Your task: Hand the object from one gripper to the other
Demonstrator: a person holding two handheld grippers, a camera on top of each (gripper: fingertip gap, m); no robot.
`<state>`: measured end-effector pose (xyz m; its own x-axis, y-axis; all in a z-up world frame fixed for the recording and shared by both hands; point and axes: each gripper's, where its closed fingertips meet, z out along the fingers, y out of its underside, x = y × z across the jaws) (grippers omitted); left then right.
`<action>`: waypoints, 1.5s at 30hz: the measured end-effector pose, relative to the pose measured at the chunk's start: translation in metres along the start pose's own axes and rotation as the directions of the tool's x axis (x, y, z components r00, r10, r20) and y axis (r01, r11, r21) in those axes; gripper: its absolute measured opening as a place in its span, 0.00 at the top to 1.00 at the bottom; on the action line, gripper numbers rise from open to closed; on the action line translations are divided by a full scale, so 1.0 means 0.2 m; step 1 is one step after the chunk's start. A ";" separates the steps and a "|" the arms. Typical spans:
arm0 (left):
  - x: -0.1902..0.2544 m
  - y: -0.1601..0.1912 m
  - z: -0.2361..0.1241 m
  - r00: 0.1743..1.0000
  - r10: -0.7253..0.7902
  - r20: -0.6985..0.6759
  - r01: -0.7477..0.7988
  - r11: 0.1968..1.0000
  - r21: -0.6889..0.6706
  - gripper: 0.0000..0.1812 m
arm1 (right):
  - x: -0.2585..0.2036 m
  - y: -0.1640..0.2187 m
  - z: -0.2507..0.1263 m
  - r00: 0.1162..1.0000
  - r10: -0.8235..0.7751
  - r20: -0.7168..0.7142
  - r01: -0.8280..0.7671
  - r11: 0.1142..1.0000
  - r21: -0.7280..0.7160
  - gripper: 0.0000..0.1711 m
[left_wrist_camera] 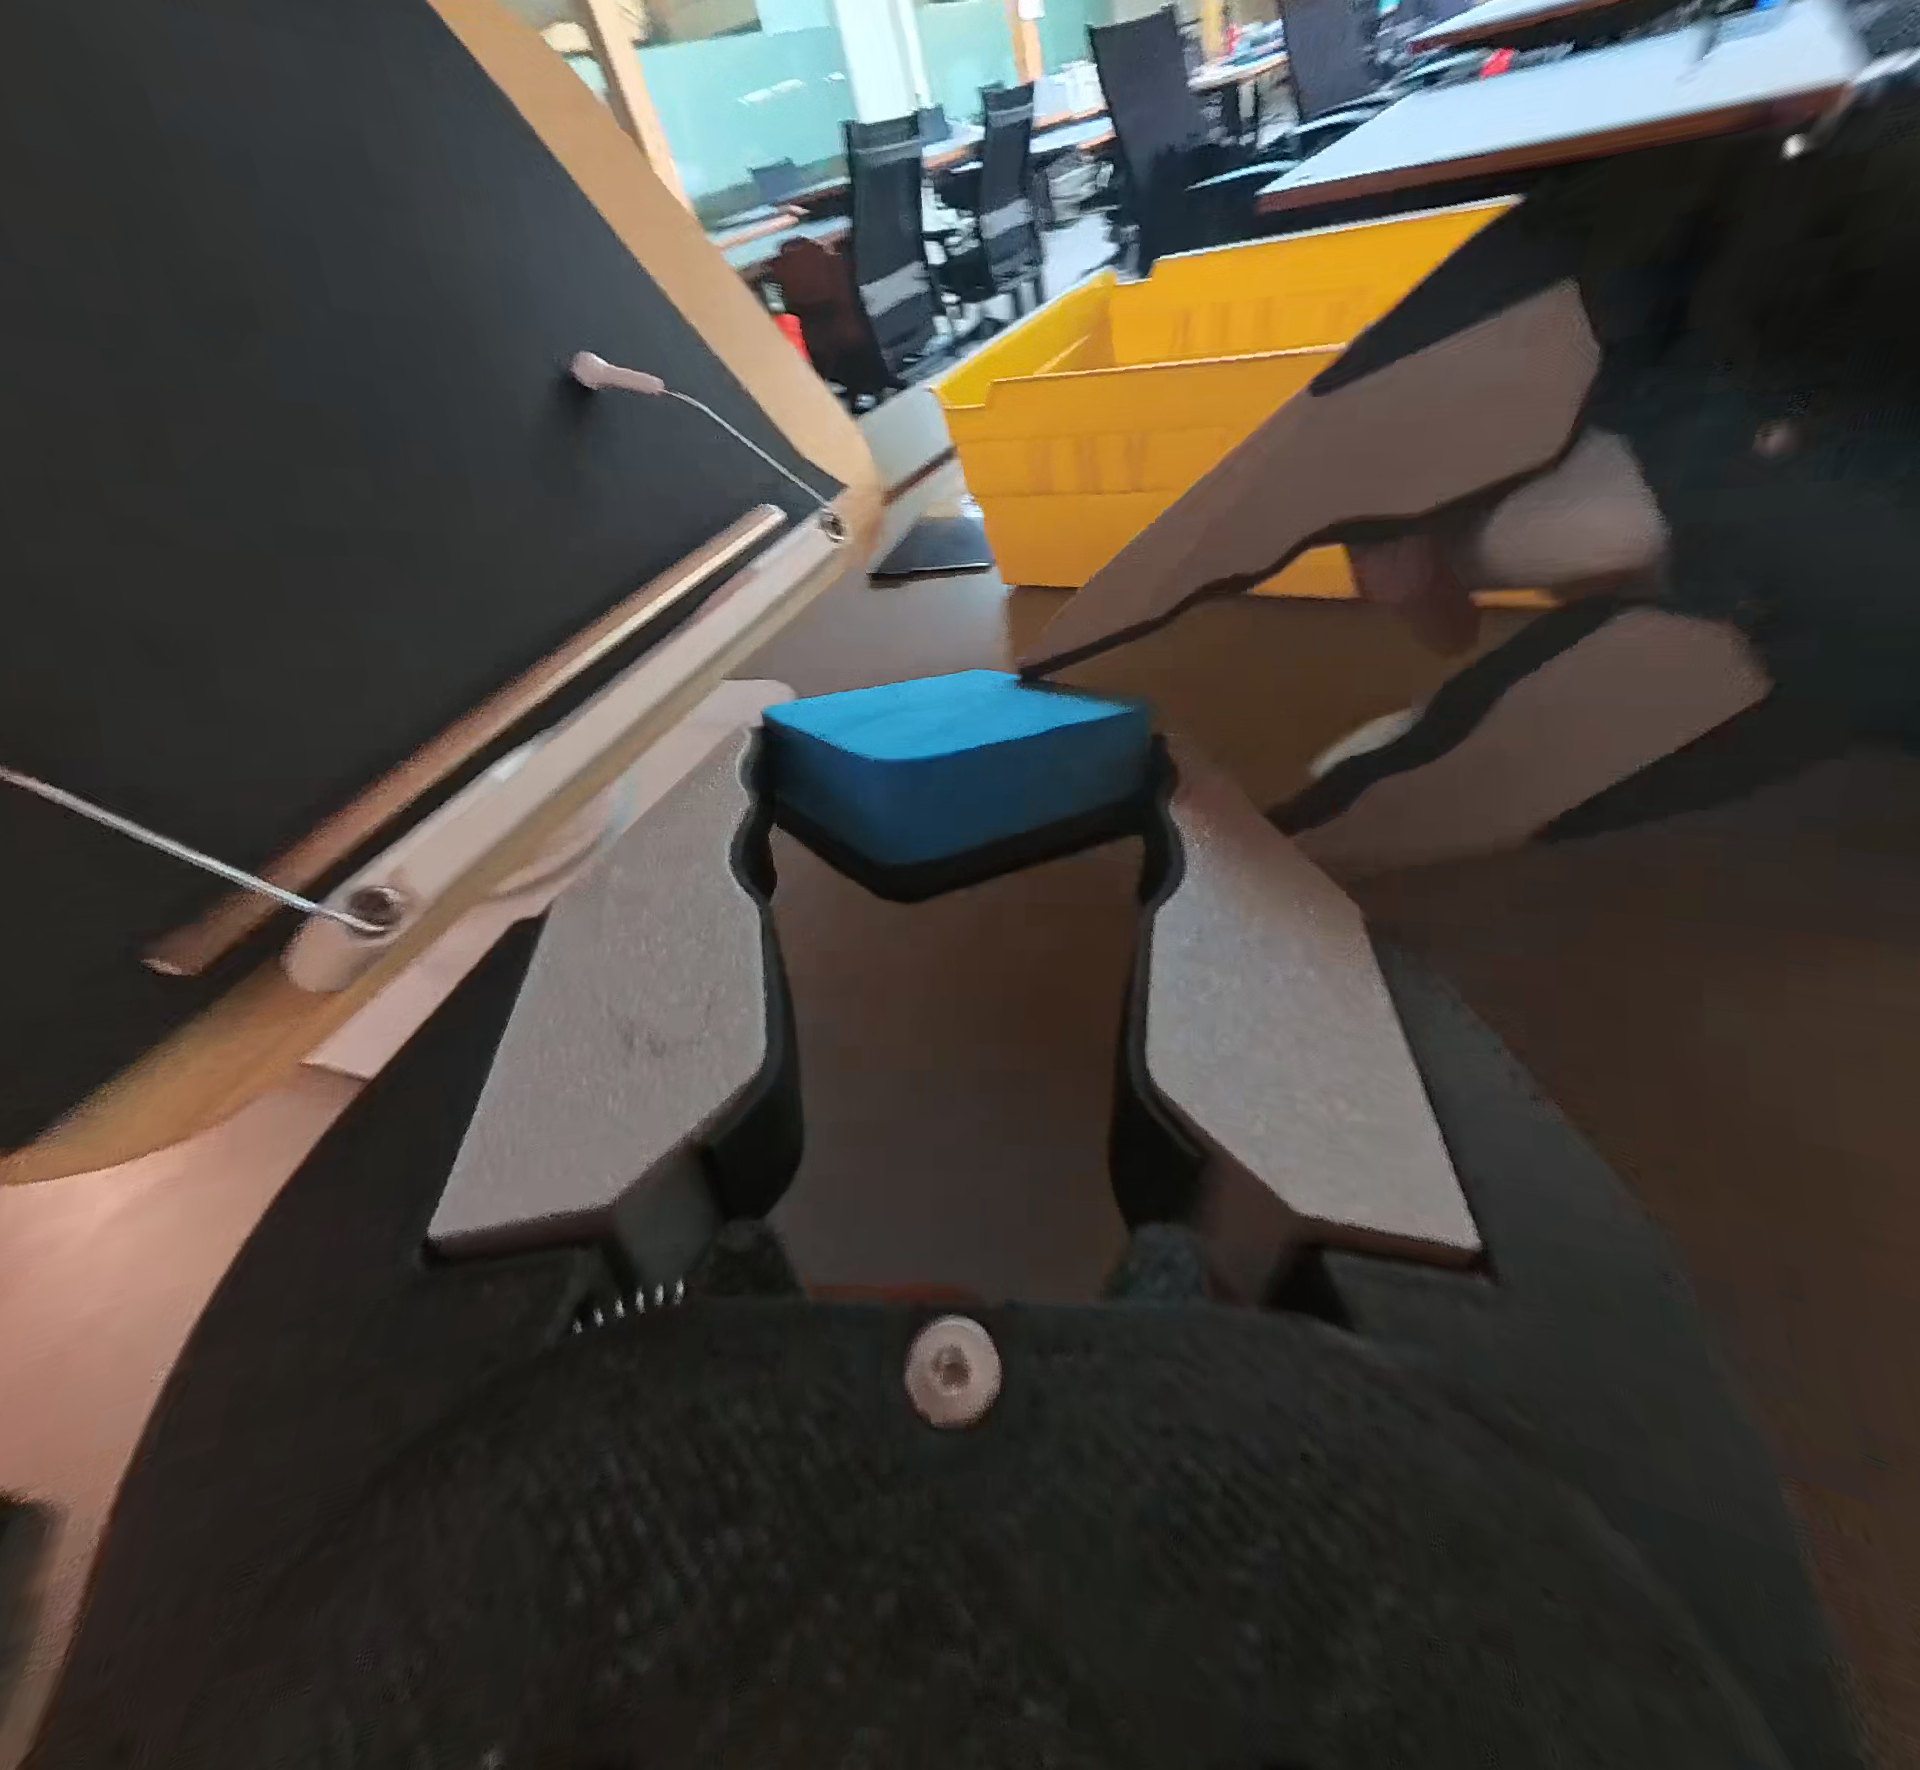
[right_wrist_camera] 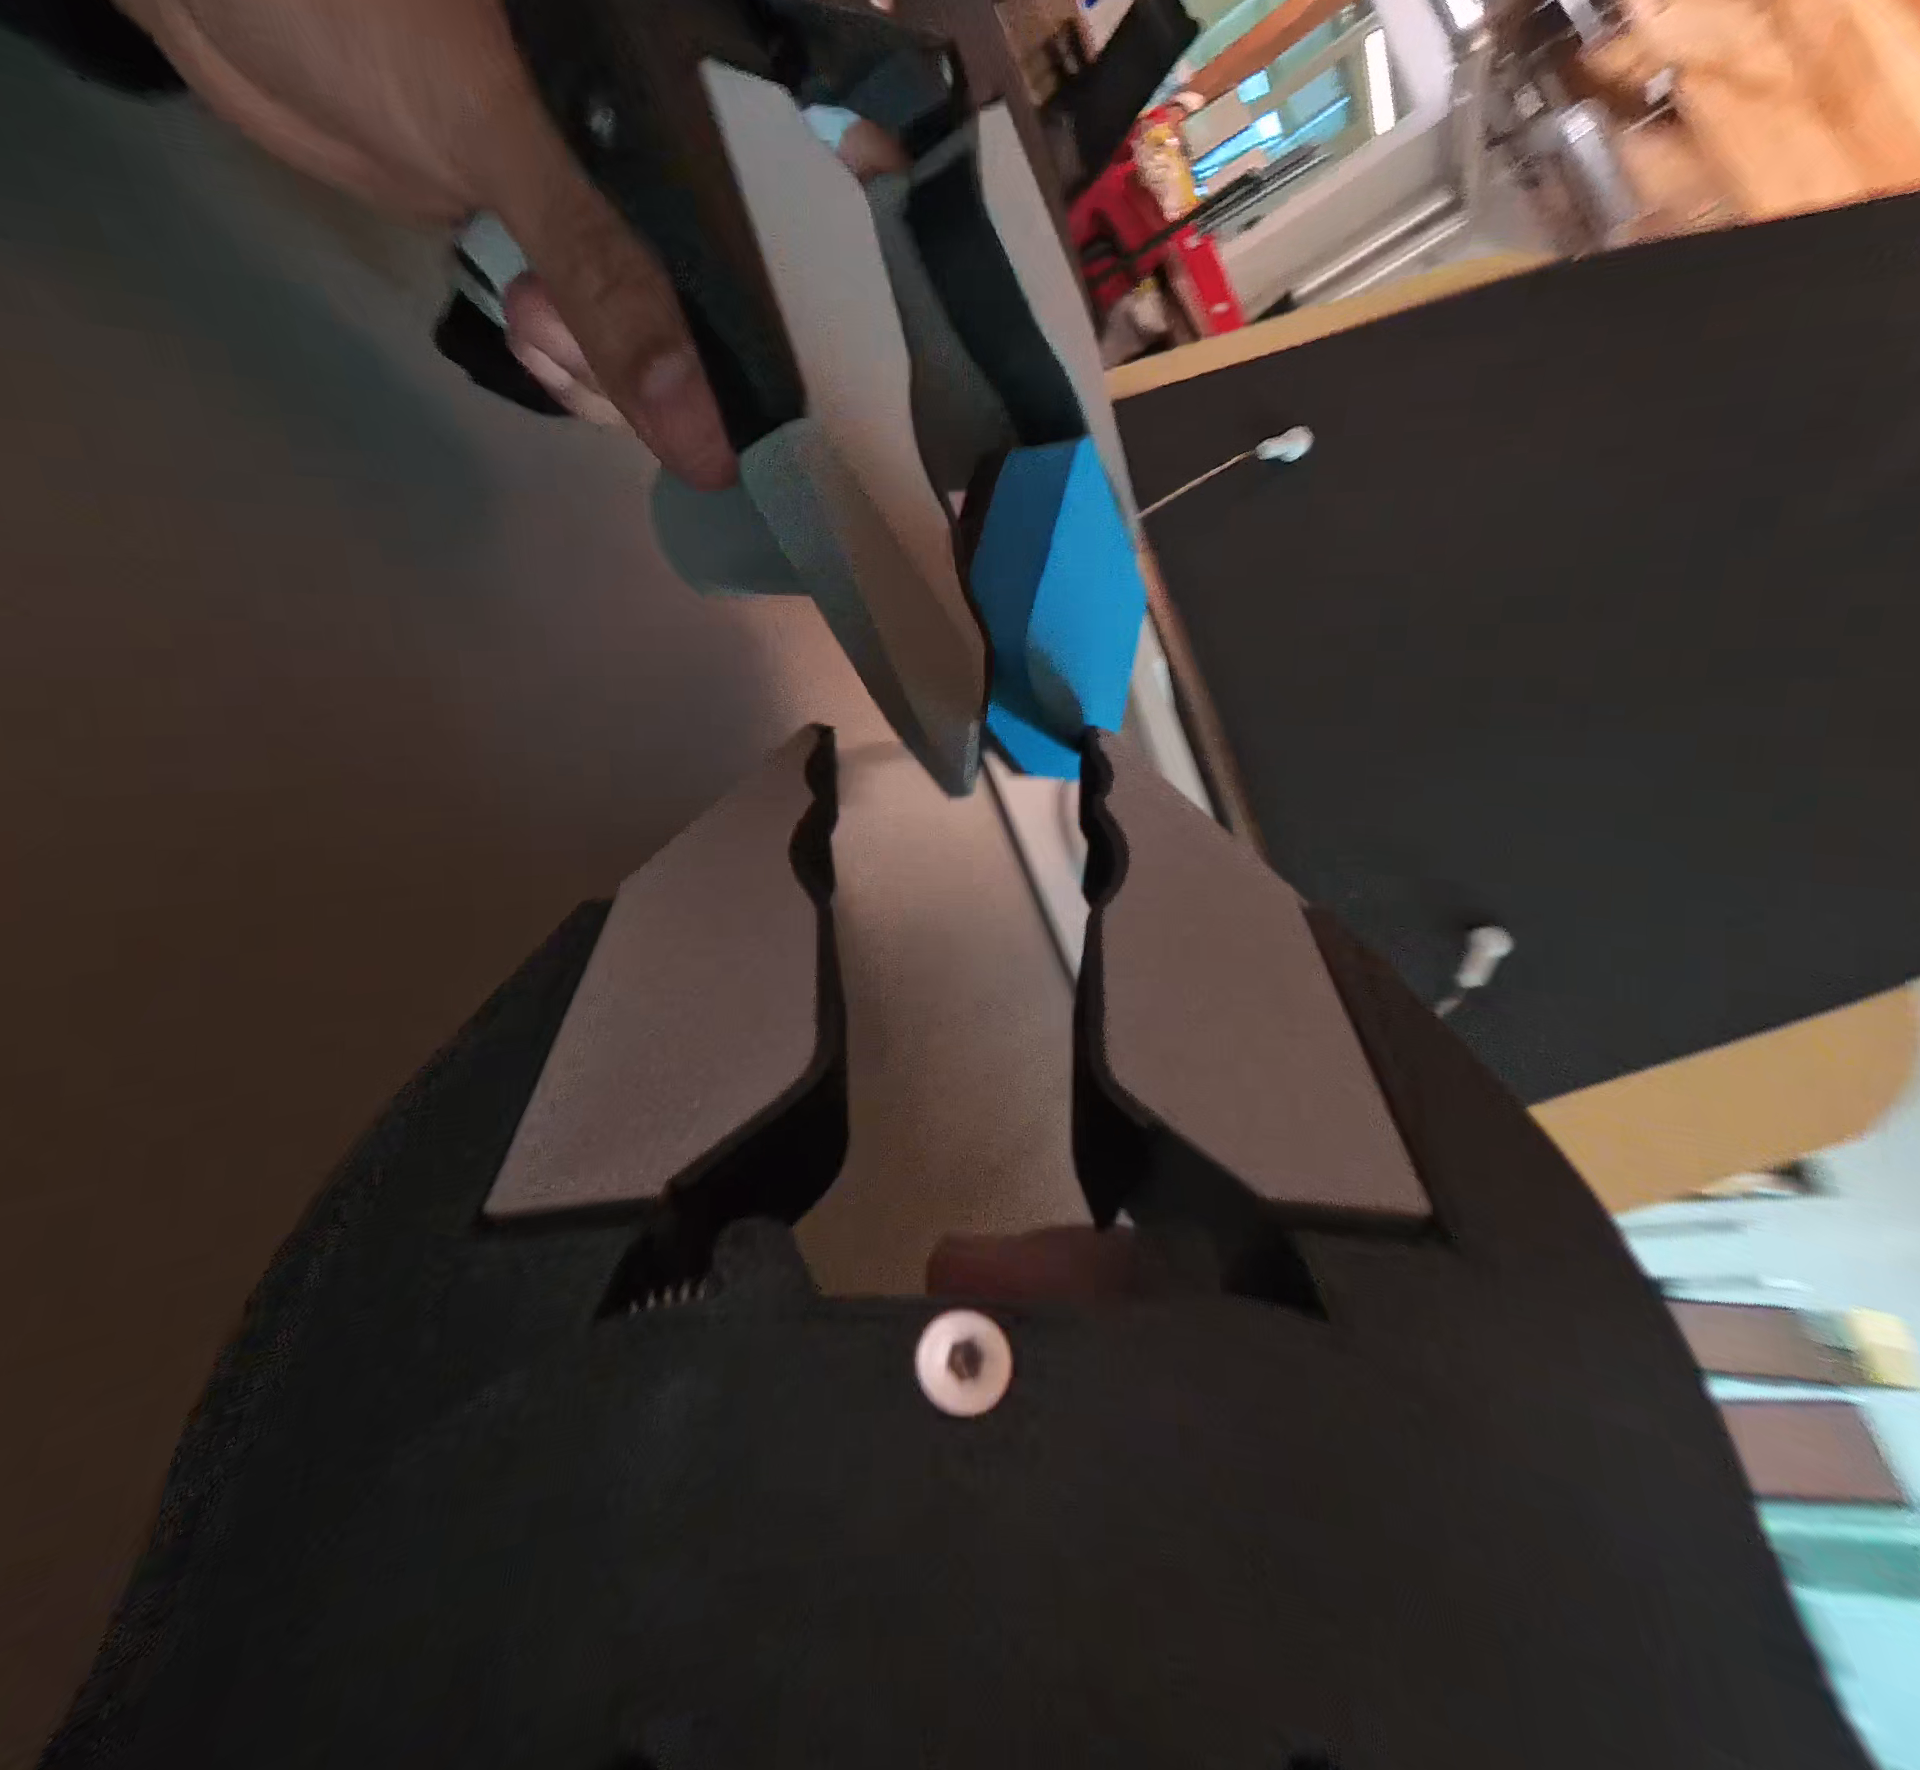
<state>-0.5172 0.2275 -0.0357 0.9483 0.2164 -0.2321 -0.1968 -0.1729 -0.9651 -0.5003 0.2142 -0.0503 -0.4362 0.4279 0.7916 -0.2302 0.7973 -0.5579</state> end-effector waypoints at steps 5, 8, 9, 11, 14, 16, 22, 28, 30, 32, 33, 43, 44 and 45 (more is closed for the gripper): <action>-0.10 -0.08 -0.06 0.938 0.270 0.219 -0.282 0.959 0.024 0.62 | -0.05 0.04 -0.01 0.918 0.330 0.219 -0.340 0.940 0.007 0.76; -0.09 -0.08 -0.07 0.870 0.411 0.274 -0.423 0.906 -0.015 0.62 | -0.04 -0.03 -0.02 0.773 0.534 0.342 -0.573 0.819 0.016 0.62; -0.09 -0.09 -0.06 0.852 0.438 0.287 -0.452 0.892 -0.023 0.62 | -0.01 -0.04 -0.03 0.733 0.577 0.361 -0.627 0.778 0.029 0.59; -0.05 -0.10 -0.06 0.821 0.488 0.295 -0.507 0.862 -0.012 0.62 | 0.04 -0.06 -0.05 0.676 0.634 0.376 -0.703 0.708 0.070 0.52; 0.01 -0.11 -0.04 0.796 0.545 0.265 -0.566 0.824 0.006 0.62 | 0.11 -0.07 -0.07 0.640 0.672 0.372 -0.752 0.647 0.126 0.49; 0.05 -0.12 -0.03 0.770 0.588 0.250 -0.612 0.791 0.025 0.62 | 0.13 -0.10 -0.09 0.631 0.673 0.386 -0.764 0.625 0.159 0.50; 0.19 -0.17 -0.03 0.748 0.632 0.203 -0.659 0.744 0.110 0.62 | 0.08 -0.15 -0.09 0.647 0.628 0.433 -0.742 0.649 0.168 0.54; 0.17 -0.15 -0.02 0.756 0.621 0.208 -0.648 0.754 0.104 0.62 | 0.05 -0.15 -0.08 0.762 0.542 0.353 -0.624 0.761 0.179 0.67; 0.17 -0.15 -0.02 0.766 0.608 0.209 -0.634 0.767 0.094 0.62 | 0.05 -0.15 -0.07 0.770 0.544 0.333 -0.615 0.771 0.164 0.67; 0.16 -0.15 -0.01 0.774 0.593 0.221 -0.621 0.779 0.087 0.62 | 0.06 -0.14 -0.07 0.800 0.528 0.286 -0.583 0.796 0.160 0.67; 0.15 -0.14 -0.01 0.778 0.587 0.226 -0.615 0.785 0.079 0.62 | 0.07 -0.12 -0.06 0.825 0.509 0.246 -0.552 0.819 0.156 0.67; 0.17 -0.13 -0.05 0.976 0.211 -0.060 -0.196 0.962 0.191 0.71 | 0.31 0.08 -0.11 0.959 0.152 -0.239 -0.156 0.988 0.005 0.67; 0.18 -0.13 -0.05 0.983 0.148 -0.104 -0.125 0.971 0.203 0.71 | 0.29 0.09 -0.10 0.965 0.108 -0.238 -0.114 0.993 -0.013 0.67; 0.19 -0.14 -0.06 0.983 0.092 -0.157 -0.057 0.976 0.209 0.73 | 0.28 0.09 -0.09 0.968 0.058 -0.243 -0.067 0.997 -0.027 0.67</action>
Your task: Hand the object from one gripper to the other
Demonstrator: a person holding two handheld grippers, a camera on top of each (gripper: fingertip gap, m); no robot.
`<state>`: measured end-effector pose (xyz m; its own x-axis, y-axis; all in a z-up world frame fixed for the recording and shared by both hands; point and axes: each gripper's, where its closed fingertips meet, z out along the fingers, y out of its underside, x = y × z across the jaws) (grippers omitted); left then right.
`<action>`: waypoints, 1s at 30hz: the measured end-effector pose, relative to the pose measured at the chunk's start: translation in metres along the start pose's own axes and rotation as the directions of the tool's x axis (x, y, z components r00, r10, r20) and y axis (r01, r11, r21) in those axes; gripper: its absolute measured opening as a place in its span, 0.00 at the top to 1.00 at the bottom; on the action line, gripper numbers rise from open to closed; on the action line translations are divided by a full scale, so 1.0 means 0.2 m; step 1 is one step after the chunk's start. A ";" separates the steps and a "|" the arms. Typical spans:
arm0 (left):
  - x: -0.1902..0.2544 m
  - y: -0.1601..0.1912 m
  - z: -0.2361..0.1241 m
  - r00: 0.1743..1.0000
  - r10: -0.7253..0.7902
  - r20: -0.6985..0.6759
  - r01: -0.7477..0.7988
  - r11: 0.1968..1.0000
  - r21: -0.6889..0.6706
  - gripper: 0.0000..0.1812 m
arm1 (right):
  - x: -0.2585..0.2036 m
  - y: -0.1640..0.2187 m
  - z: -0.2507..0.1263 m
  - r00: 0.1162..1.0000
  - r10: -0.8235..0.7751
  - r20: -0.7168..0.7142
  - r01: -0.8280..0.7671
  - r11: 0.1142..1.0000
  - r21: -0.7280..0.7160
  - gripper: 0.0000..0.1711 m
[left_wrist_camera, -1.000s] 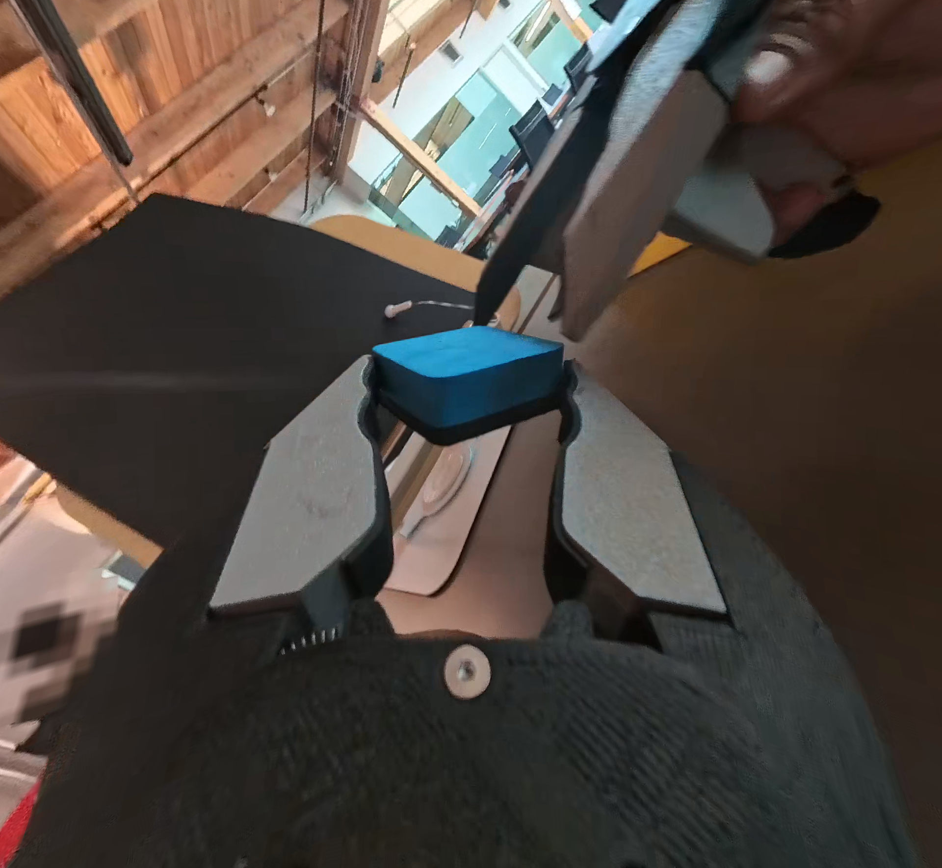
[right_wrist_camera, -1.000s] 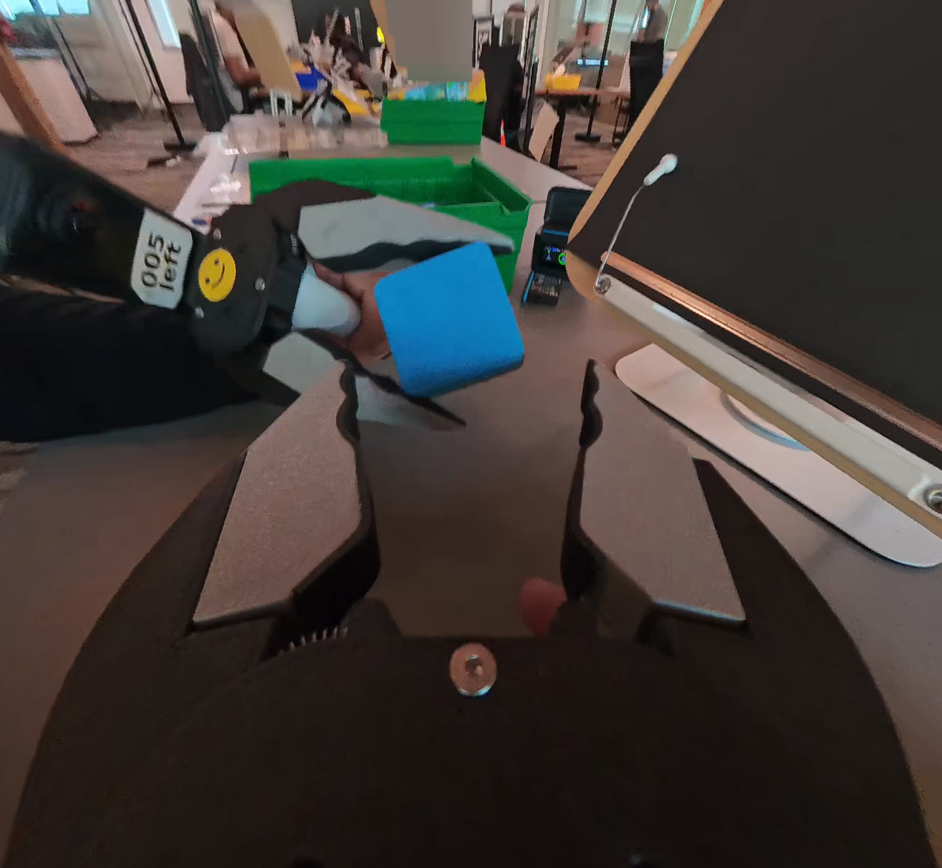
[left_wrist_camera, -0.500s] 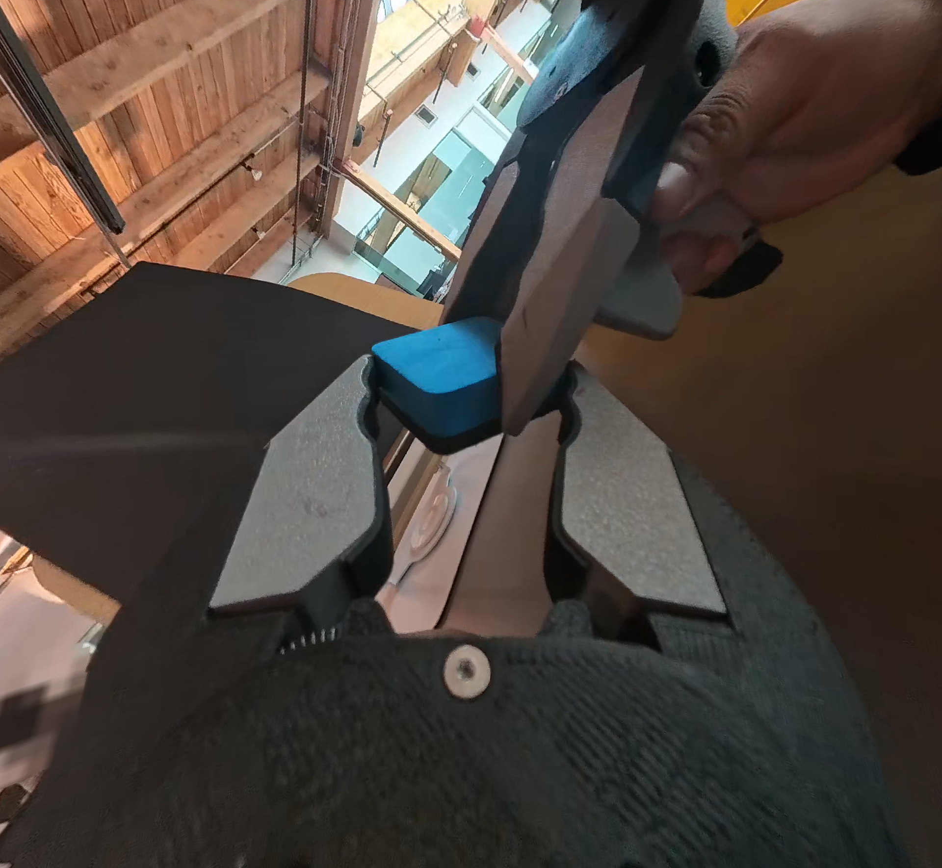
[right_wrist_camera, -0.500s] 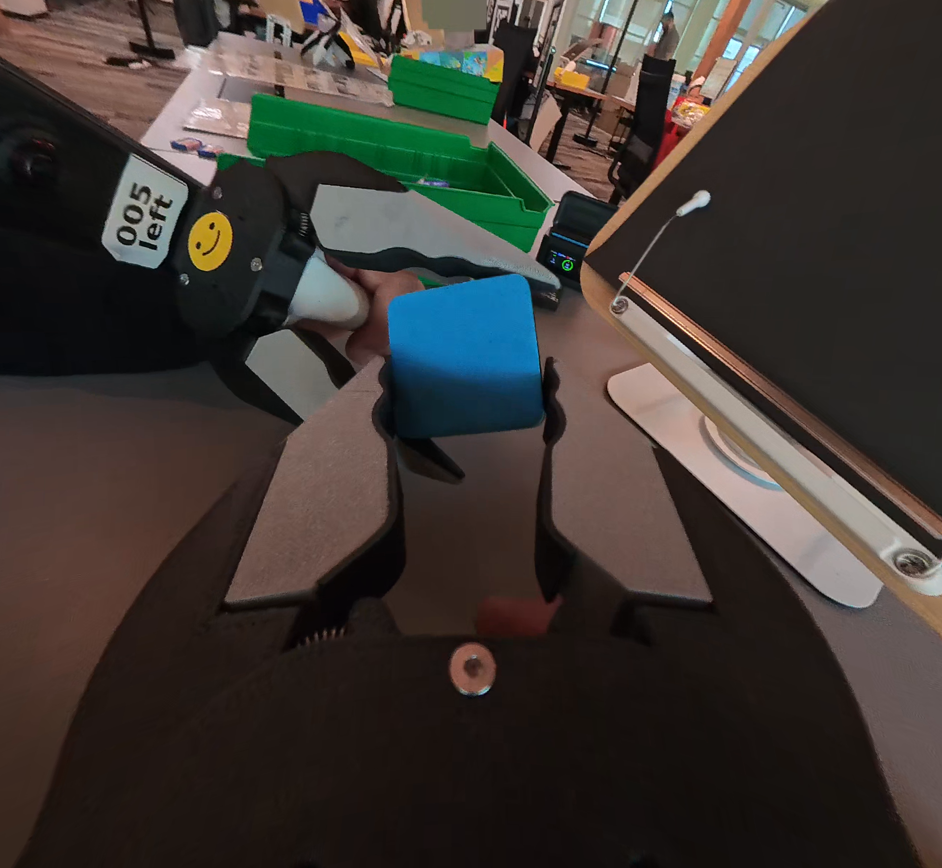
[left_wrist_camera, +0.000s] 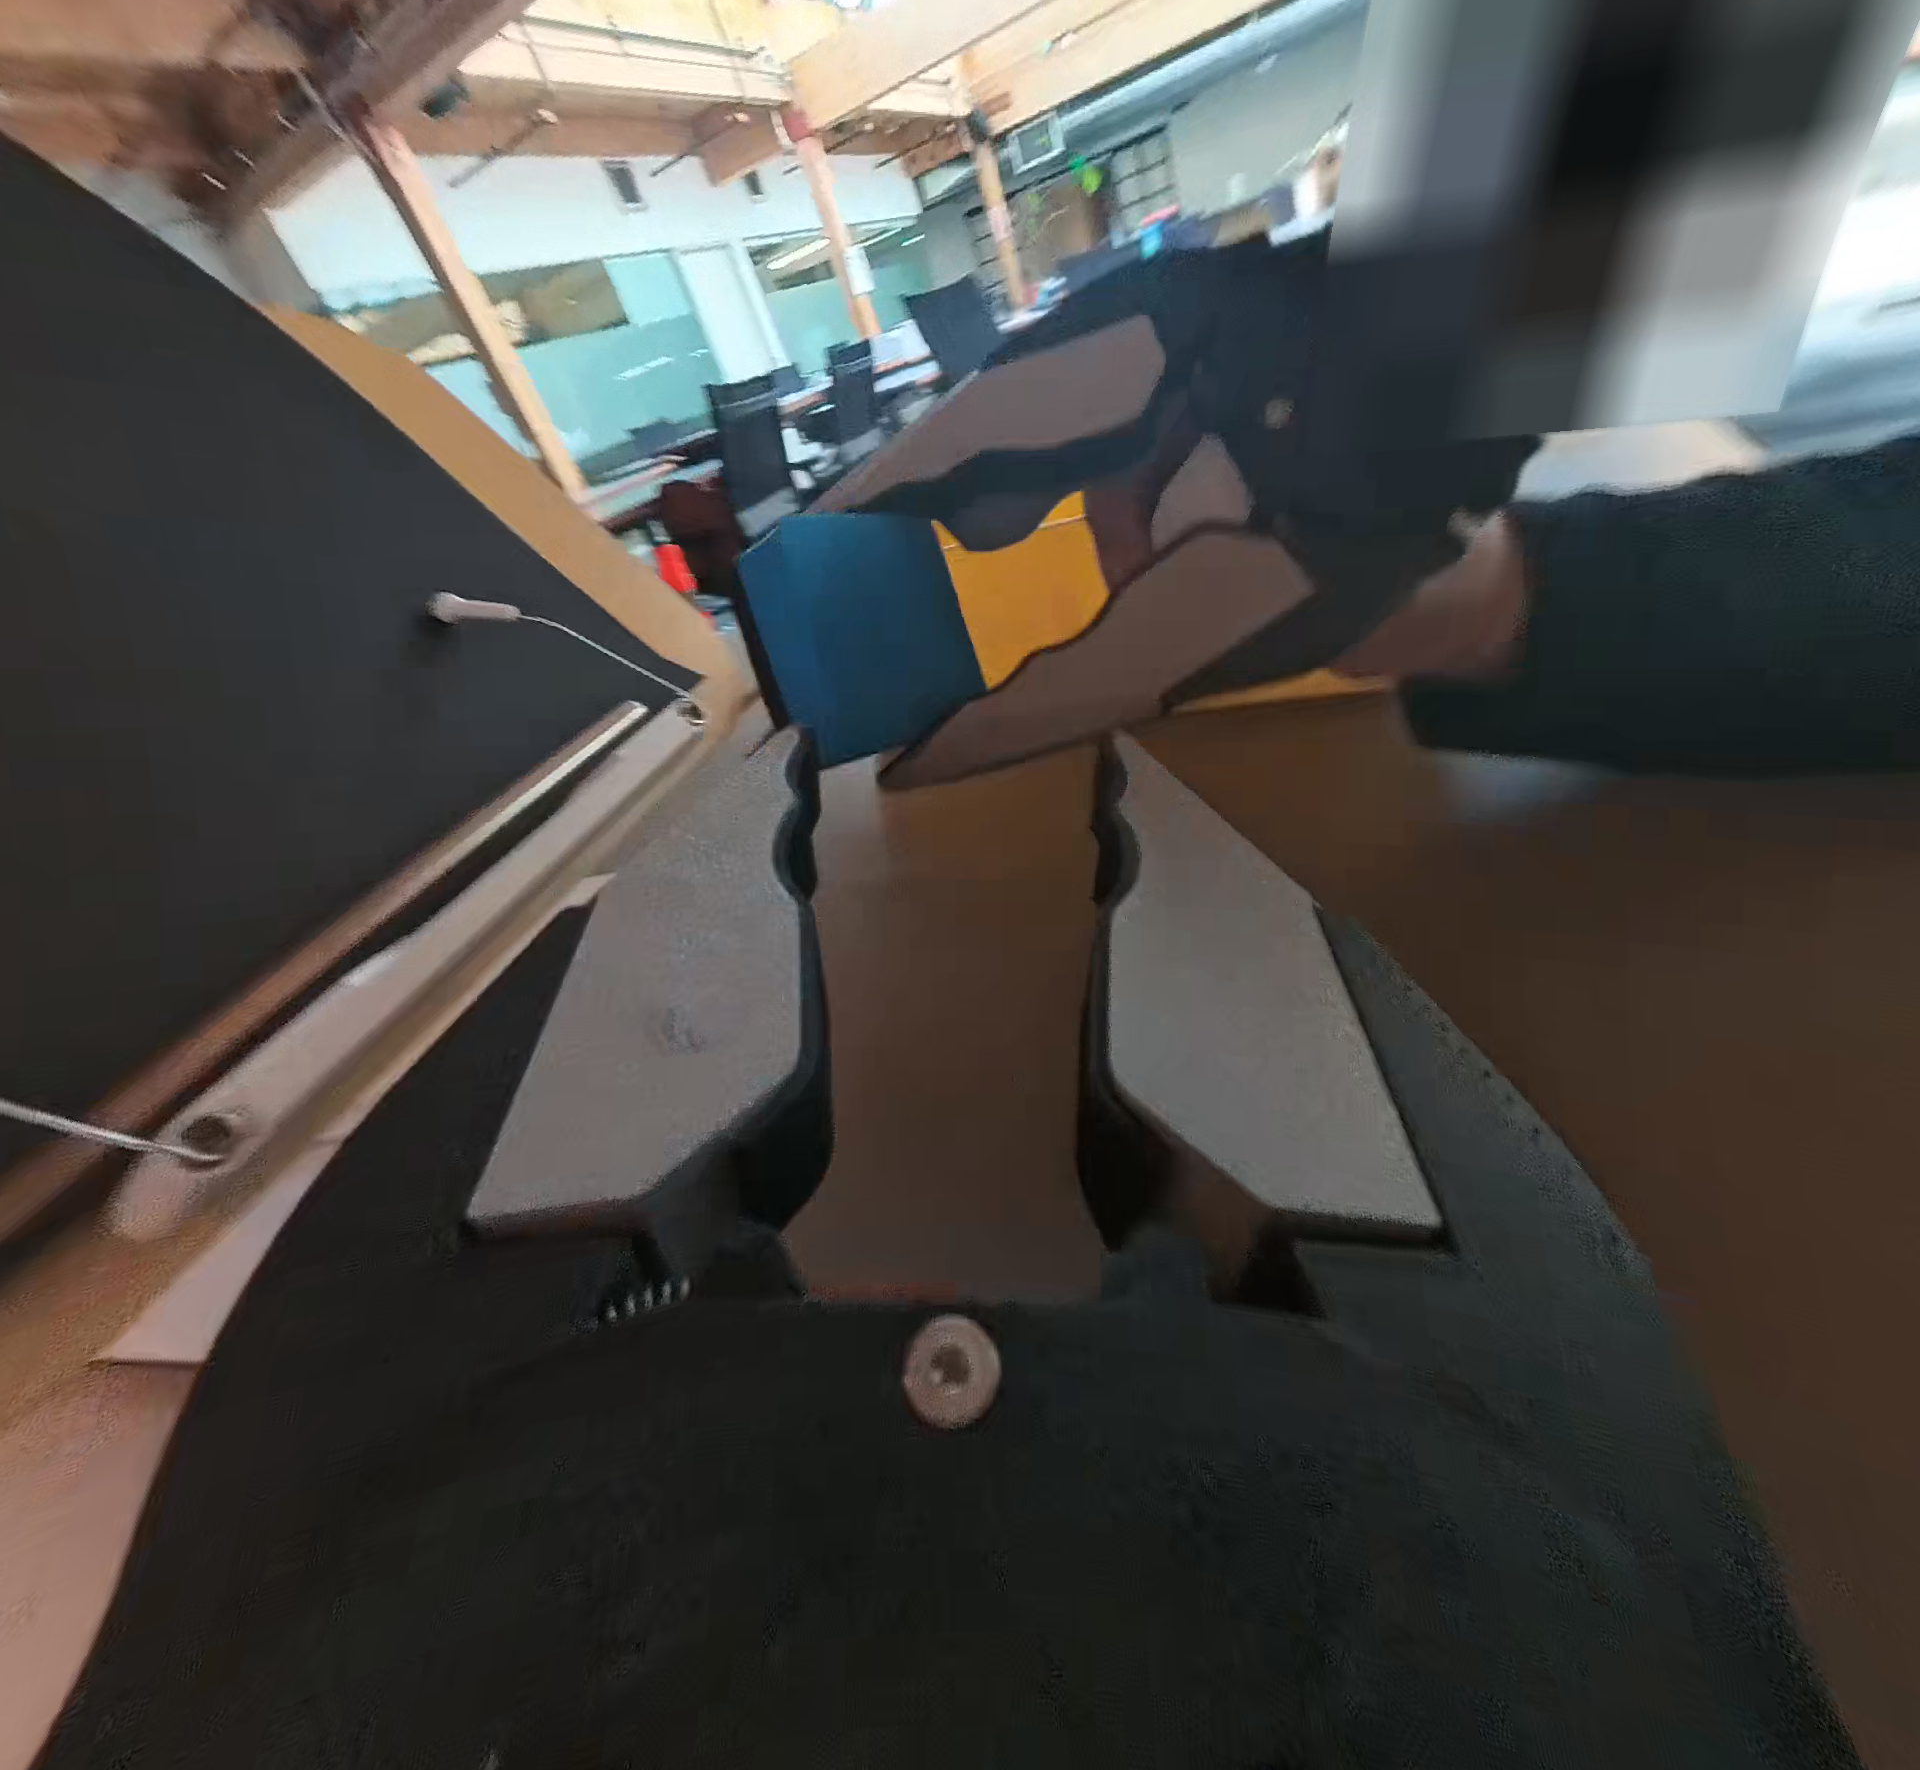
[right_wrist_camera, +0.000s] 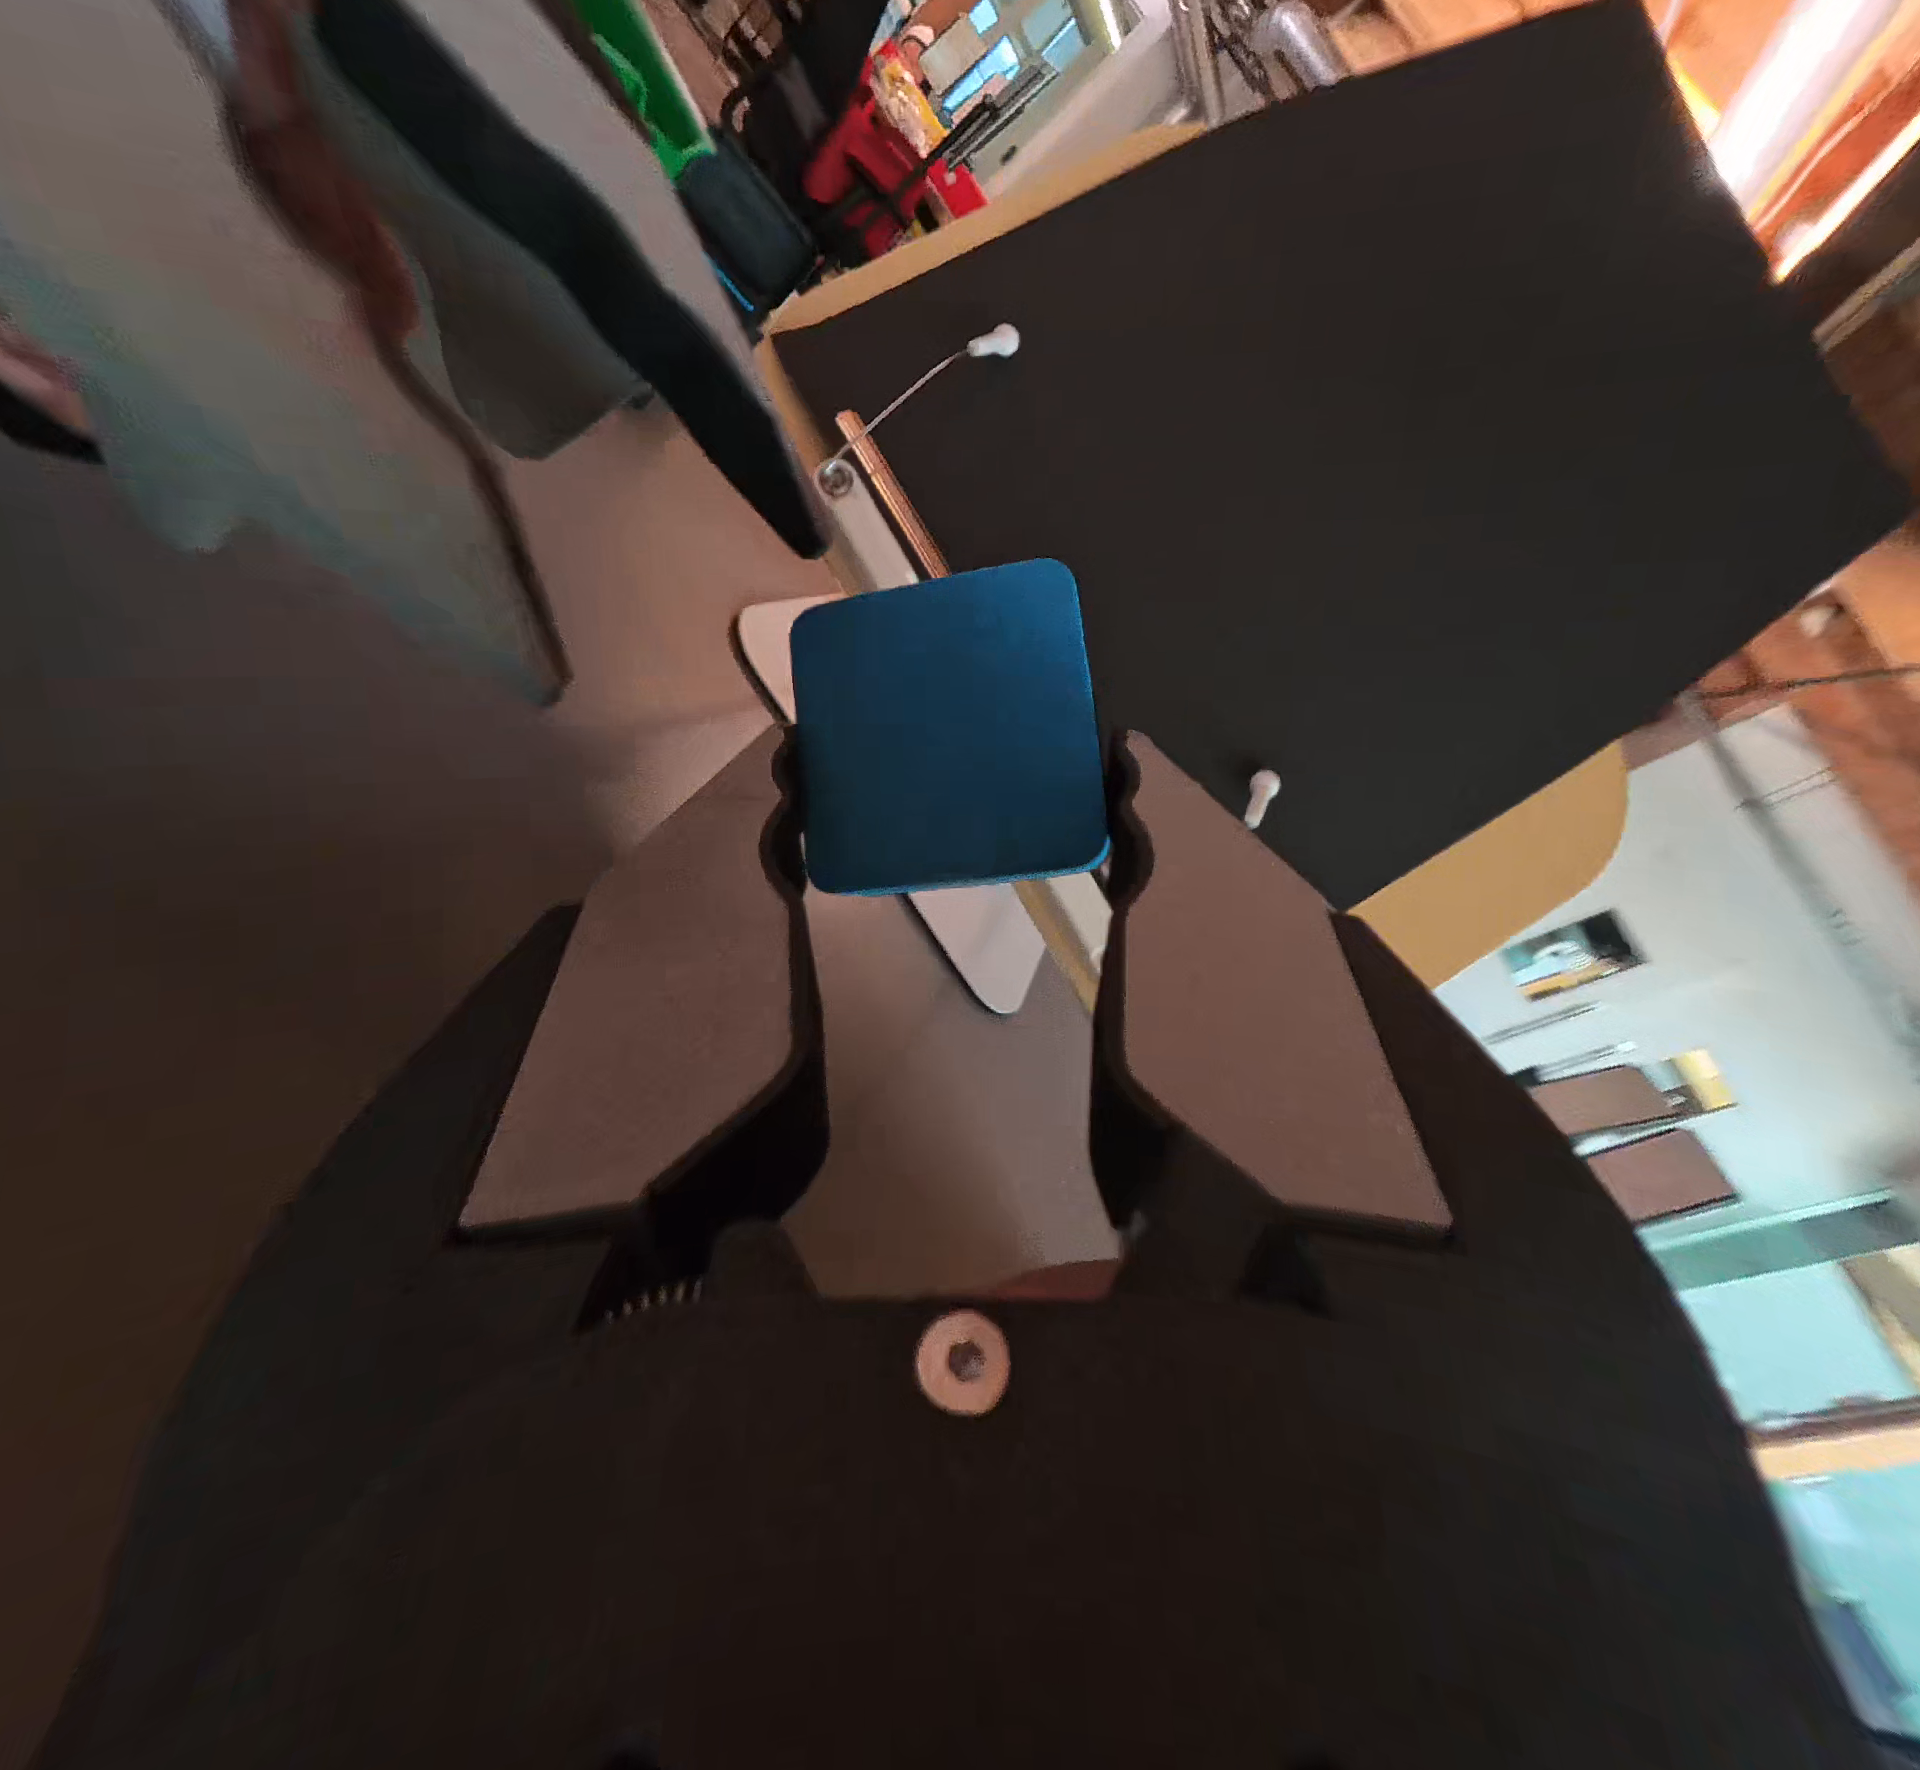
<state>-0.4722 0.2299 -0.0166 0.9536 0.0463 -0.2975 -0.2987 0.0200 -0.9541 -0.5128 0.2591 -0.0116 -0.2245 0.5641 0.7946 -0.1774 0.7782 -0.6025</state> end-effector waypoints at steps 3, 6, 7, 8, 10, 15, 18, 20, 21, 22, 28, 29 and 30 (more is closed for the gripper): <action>-0.04 -0.03 -0.02 0.994 -0.109 0.001 0.109 0.993 0.049 0.74 | -0.05 -0.03 0.01 0.991 -0.130 -0.012 0.131 0.991 0.019 0.67; -0.12 -0.04 -0.04 0.986 -0.152 0.063 0.148 0.987 0.061 0.75 | -0.07 -0.06 0.00 0.990 -0.140 0.004 0.139 0.989 0.058 0.67; -0.12 -0.03 -0.04 0.984 -0.169 0.054 0.166 0.984 0.059 0.75 | -0.08 -0.09 -0.01 0.991 -0.130 0.016 0.129 0.988 0.084 0.67; -0.12 -0.03 -0.04 0.981 -0.192 0.035 0.190 0.980 0.061 0.75 | -0.09 -0.11 -0.02 0.992 -0.124 0.036 0.119 0.986 0.118 0.67; -0.08 -0.04 -0.03 0.973 -0.231 -0.023 0.232 0.971 0.061 0.75 | -0.15 -0.16 -0.04 0.987 -0.128 0.095 0.107 0.975 0.194 0.67; -0.02 0.01 -0.01 0.999 -0.025 -0.024 0.024 0.999 -0.031 0.88 | -0.21 -0.13 -0.01 0.983 -0.084 0.166 0.054 0.983 0.177 0.68; -0.02 0.03 -0.01 0.983 0.182 0.024 -0.180 0.981 -0.078 0.89 | -0.23 -0.11 -0.01 0.970 0.007 0.244 -0.045 0.988 0.150 0.72; -0.03 0.06 -0.01 0.962 0.268 0.048 -0.261 0.958 -0.116 0.89 | -0.21 -0.09 -0.02 0.950 0.101 0.297 -0.142 0.983 0.120 0.76; -0.05 0.06 -0.02 0.947 0.313 0.075 -0.302 0.945 -0.126 0.89 | -0.19 -0.08 -0.02 0.937 0.155 0.312 -0.199 0.974 0.112 0.77; -0.07 0.06 -0.02 0.921 0.375 0.105 -0.358 0.922 -0.147 0.89 | -0.17 -0.08 -0.03 0.920 0.213 0.330 -0.262 0.959 0.109 0.78; -0.18 0.09 -0.05 0.729 0.654 0.202 -0.573 0.745 -0.341 0.89 | -0.09 -0.11 -0.05 0.675 0.564 0.476 -0.661 0.748 0.051 0.72; -0.18 0.09 -0.05 0.726 0.657 0.200 -0.580 0.743 -0.335 0.89 | -0.09 -0.09 -0.03 0.633 0.611 0.475 -0.701 0.713 0.019 0.68; -0.17 0.08 -0.05 0.716 0.668 0.203 -0.593 0.736 -0.327 0.89 | -0.10 -0.09 -0.02 0.597 0.639 0.486 -0.727 0.686 -0.009 0.59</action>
<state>-0.5095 0.2191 -0.0225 0.4759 0.2490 -0.8435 -0.7729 -0.3392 -0.5362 -0.5011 0.2356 -0.0168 -0.7126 0.6996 0.0530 0.0505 0.1265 -0.9907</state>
